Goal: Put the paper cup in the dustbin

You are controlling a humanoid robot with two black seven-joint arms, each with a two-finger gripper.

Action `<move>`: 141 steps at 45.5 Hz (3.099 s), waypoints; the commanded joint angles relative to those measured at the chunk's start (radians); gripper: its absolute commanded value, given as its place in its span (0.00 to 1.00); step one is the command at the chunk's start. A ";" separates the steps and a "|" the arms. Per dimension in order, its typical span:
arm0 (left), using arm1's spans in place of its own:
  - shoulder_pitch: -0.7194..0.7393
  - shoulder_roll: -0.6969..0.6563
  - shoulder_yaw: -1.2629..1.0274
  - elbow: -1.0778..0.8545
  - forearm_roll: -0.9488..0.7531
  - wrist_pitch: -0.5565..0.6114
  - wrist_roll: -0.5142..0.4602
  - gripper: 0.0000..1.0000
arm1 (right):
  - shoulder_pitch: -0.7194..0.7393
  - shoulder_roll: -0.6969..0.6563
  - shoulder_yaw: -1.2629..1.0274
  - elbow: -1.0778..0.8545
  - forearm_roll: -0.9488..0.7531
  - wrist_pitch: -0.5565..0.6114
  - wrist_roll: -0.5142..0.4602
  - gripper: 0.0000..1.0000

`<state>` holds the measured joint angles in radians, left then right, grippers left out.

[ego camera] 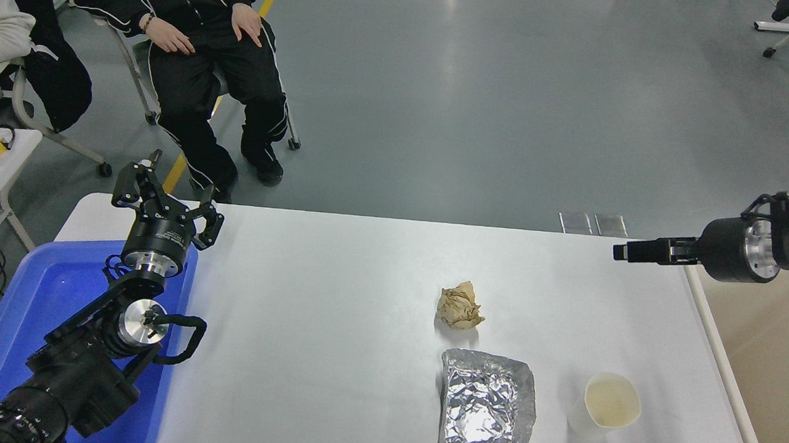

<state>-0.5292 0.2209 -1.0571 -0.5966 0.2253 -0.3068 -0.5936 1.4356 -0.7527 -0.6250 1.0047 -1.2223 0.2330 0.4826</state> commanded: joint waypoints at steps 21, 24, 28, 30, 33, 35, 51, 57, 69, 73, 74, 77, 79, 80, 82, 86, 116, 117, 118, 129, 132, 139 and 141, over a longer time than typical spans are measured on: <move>0.000 0.000 0.000 0.000 0.000 0.000 0.000 1.00 | -0.007 -0.039 -0.119 0.259 -0.267 0.009 0.022 0.99; 0.000 0.000 0.000 0.000 0.000 0.000 0.000 1.00 | -0.067 -0.039 -0.052 0.250 -0.158 0.016 0.014 0.99; 0.000 0.000 0.000 0.000 0.000 0.000 0.000 1.00 | -0.083 -0.037 -0.051 0.244 -0.062 0.016 -0.006 0.99; 0.000 0.000 0.000 0.000 0.000 0.000 0.000 1.00 | -0.089 -0.037 -0.048 0.238 -0.046 0.014 -0.019 0.99; 0.000 0.000 0.000 0.000 0.000 0.000 0.000 1.00 | -0.116 -0.036 -0.045 0.206 -0.022 0.000 -0.041 0.99; 0.000 0.000 0.000 0.000 0.000 0.000 0.000 1.00 | -0.130 -0.036 -0.044 0.187 -0.022 -0.007 -0.041 0.99; 0.000 0.000 0.000 0.000 0.000 0.000 0.000 1.00 | -0.285 -0.014 -0.044 0.111 -0.022 -0.175 -0.041 0.99; 0.000 0.000 0.000 0.000 0.000 0.000 0.000 1.00 | -0.316 0.019 -0.044 0.075 -0.020 -0.210 -0.041 0.97; 0.000 0.000 0.000 0.000 0.000 0.000 0.000 1.00 | -0.356 0.052 -0.044 0.031 -0.020 -0.274 -0.039 0.76; 0.000 0.000 0.000 0.000 0.000 0.000 0.000 1.00 | -0.351 0.052 -0.053 0.031 -0.026 -0.274 -0.033 0.32; 0.000 0.000 0.000 0.000 0.000 0.000 0.000 1.00 | -0.351 0.052 -0.056 0.029 -0.026 -0.273 -0.033 0.25; 0.000 0.000 0.000 0.000 0.000 0.000 0.000 1.00 | -0.350 0.052 -0.058 0.028 -0.025 -0.268 -0.033 0.00; 0.000 0.000 0.000 0.000 0.000 0.000 0.000 1.00 | -0.350 0.052 -0.059 0.028 -0.023 -0.264 -0.032 0.00; 0.000 0.000 0.000 0.000 0.000 0.000 0.000 1.00 | -0.350 0.052 -0.058 0.028 -0.023 -0.264 -0.033 0.00; 0.000 0.000 0.000 0.000 0.000 0.000 0.000 1.00 | -0.351 0.052 -0.058 0.026 -0.023 -0.262 -0.032 0.00; 0.000 0.000 0.000 0.000 0.000 0.000 0.000 1.00 | -0.353 0.052 -0.055 0.026 -0.022 -0.262 -0.032 0.00; 0.000 0.000 0.000 0.000 0.000 0.000 0.000 1.00 | -0.248 -0.039 0.255 -0.073 0.187 -0.193 0.025 0.00; 0.000 0.000 0.000 0.000 0.000 0.000 0.000 1.00 | -0.250 -0.039 0.261 -0.093 0.204 -0.192 0.024 0.00; 0.000 0.000 0.000 0.000 0.000 0.000 0.000 1.00 | -0.248 -0.039 0.268 -0.116 0.220 -0.189 0.024 0.00; 0.000 0.000 0.000 0.000 0.000 0.000 0.000 1.00 | -0.264 0.030 0.278 -0.578 0.547 -0.104 0.021 0.00; 0.000 0.000 0.000 0.000 0.000 0.000 0.000 1.00 | -0.279 0.058 0.272 -0.711 0.615 -0.075 0.014 0.00; 0.000 0.000 0.000 0.000 0.000 0.000 0.000 1.00 | -0.386 0.125 0.275 -0.946 0.730 -0.063 -0.087 0.00; 0.000 0.000 0.000 0.000 0.000 0.000 0.000 1.00 | -0.420 0.130 0.278 -0.981 0.756 -0.066 -0.149 0.00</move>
<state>-0.5293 0.2208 -1.0570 -0.5968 0.2254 -0.3068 -0.5936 1.1186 -0.6855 -0.3648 0.3318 -0.6472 0.1342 0.4642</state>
